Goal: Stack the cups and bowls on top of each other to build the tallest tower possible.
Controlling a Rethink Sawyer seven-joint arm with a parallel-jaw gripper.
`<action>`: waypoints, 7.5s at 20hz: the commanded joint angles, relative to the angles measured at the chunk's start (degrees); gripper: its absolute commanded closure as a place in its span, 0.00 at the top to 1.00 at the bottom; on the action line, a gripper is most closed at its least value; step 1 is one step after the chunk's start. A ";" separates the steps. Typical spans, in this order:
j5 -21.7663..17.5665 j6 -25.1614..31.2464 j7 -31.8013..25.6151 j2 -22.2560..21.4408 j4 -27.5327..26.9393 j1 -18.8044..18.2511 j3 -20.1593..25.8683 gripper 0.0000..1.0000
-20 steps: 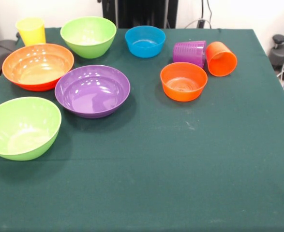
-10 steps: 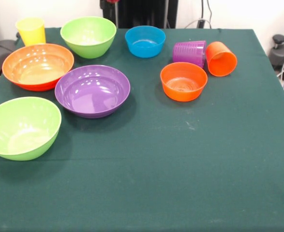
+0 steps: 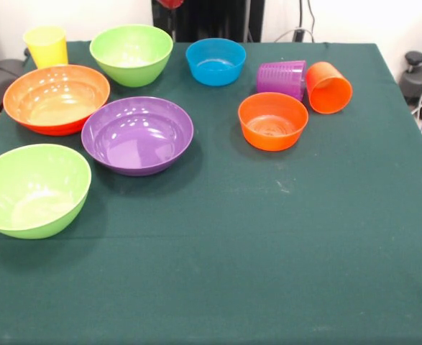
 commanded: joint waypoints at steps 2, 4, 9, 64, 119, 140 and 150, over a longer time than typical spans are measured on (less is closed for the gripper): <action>-2.27 3.38 11.15 1.59 -7.49 0.54 12.66 1.00; -2.60 3.65 11.22 1.47 -7.47 0.51 13.01 1.00; -2.83 3.85 11.15 1.46 -7.40 0.69 13.52 1.00; -2.03 5.23 10.86 -9.33 -1.44 6.60 10.06 1.00; -5.67 30.69 2.85 -20.10 2.97 -9.27 34.76 1.00; 0.57 42.01 -4.79 -30.37 6.75 -15.24 42.95 1.00; 0.96 44.96 -5.57 -34.18 8.69 -18.20 45.87 1.00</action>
